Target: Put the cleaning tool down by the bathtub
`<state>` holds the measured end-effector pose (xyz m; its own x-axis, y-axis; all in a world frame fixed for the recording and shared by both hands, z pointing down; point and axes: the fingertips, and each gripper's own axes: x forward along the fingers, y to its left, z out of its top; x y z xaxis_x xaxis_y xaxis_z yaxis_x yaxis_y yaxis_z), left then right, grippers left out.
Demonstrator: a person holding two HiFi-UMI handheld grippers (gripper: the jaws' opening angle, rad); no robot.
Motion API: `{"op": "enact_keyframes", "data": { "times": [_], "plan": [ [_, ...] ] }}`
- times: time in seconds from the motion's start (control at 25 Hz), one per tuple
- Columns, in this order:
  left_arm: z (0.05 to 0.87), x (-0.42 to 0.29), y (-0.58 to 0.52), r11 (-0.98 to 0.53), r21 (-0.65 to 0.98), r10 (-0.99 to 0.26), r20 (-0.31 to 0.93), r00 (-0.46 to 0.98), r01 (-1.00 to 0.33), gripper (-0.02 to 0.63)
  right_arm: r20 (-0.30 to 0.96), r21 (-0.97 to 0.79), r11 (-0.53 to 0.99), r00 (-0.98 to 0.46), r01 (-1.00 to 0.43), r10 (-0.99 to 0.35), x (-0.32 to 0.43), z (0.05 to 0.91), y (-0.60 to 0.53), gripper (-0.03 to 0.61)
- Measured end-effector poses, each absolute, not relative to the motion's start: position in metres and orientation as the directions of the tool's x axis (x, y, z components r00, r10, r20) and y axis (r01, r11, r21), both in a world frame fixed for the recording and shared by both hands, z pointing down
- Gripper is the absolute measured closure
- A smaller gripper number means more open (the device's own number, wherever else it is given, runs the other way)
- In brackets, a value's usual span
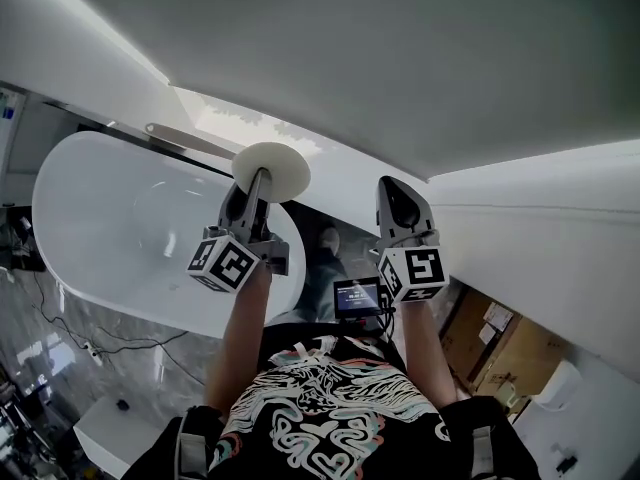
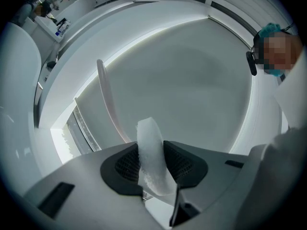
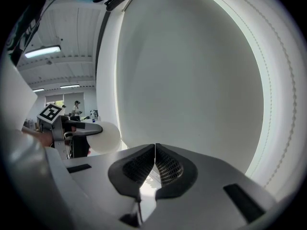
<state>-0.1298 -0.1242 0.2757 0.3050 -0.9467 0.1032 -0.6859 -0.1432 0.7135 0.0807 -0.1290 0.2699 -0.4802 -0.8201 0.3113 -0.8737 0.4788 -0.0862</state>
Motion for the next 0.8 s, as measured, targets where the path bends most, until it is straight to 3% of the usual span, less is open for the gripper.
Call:
{"op": "enact_keyframes", "data": {
  "times": [0.8],
  "plan": [
    [0.369, -0.143, -0.157, -0.051, 0.717, -0.931, 0.219, 0.294, -0.695, 0.471, 0.426, -0.077, 0.524, -0.504, -0.848, -0.752, 0.063, 0.362, -0.170, 0.551]
  ]
}}
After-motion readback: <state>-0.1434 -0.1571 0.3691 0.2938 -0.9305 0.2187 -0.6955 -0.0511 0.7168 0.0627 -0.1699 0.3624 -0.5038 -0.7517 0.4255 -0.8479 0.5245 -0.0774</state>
